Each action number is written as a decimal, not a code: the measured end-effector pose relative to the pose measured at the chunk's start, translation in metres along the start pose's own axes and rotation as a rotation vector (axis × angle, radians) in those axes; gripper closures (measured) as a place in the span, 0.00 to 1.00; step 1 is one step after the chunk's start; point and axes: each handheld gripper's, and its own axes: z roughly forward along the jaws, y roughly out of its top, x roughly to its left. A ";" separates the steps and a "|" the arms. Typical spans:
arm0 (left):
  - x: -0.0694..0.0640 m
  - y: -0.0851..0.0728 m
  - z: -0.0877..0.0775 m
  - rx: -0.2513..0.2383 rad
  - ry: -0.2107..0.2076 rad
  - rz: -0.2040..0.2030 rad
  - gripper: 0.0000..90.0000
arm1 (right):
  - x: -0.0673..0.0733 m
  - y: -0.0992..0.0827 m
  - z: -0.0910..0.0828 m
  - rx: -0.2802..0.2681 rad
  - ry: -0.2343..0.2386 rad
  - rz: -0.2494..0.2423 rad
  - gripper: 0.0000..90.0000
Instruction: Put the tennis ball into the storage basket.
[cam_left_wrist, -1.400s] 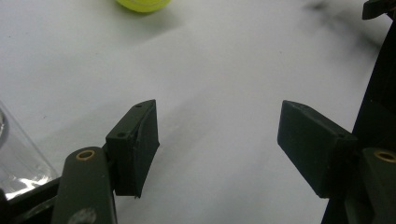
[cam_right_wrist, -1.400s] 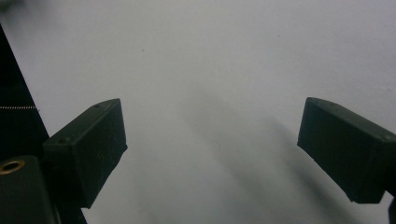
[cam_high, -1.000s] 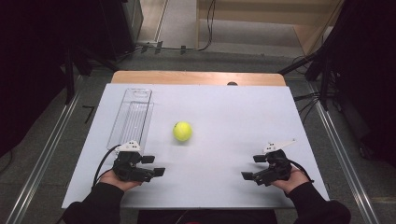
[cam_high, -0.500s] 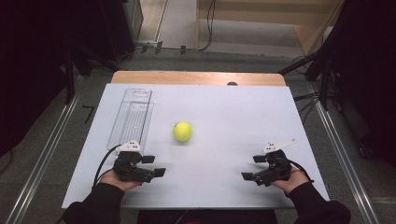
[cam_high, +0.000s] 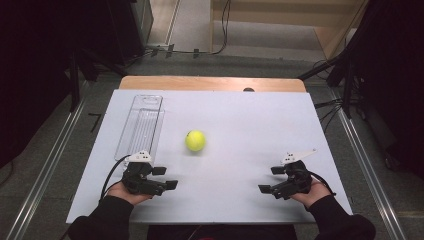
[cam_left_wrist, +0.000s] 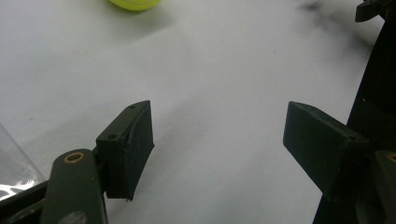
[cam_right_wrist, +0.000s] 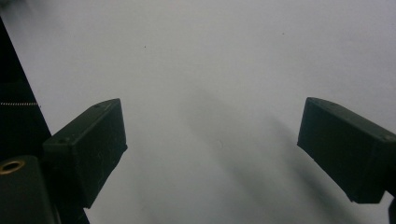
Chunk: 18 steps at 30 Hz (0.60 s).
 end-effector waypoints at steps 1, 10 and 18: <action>0.000 0.000 0.000 0.000 -0.001 -0.001 0.28 | 0.000 0.000 0.000 0.000 0.000 0.001 0.07; 0.000 0.000 0.001 0.006 0.002 0.000 0.28 | 0.000 0.000 0.000 0.004 0.001 0.003 0.07; -0.001 0.003 0.001 -0.004 -0.006 -0.024 0.28 | 0.000 0.000 0.000 0.007 0.002 0.000 0.07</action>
